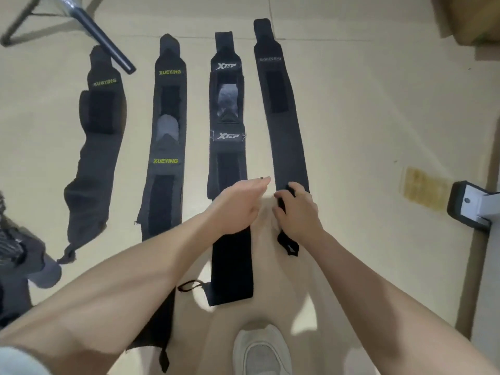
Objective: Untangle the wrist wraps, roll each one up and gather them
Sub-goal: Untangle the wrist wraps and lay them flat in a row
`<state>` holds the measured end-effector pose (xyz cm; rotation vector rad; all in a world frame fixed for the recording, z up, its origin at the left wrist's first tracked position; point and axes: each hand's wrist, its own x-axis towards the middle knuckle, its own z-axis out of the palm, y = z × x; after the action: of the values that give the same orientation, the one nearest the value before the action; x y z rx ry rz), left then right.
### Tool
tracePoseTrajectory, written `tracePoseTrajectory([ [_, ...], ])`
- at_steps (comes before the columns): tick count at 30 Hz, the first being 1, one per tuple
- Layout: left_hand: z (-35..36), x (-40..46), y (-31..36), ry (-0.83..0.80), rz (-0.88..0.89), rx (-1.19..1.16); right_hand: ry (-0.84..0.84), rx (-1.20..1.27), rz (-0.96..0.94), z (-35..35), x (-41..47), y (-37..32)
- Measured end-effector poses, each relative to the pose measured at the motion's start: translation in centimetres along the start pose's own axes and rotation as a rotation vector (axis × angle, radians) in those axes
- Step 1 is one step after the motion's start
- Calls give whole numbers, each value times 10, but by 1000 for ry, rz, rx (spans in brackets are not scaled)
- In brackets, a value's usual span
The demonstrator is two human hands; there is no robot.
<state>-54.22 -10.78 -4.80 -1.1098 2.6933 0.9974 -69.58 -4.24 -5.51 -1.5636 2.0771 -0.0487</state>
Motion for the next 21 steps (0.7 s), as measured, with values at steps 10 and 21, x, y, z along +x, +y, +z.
tracePoseTrajectory([
  [10, -76, -253, -153, 255, -174, 491, -406, 270, -415, 40, -21, -241],
  [21, -38, -481, -227, 328, -760, 193, -640, -471, -860, 149, -103, -431],
])
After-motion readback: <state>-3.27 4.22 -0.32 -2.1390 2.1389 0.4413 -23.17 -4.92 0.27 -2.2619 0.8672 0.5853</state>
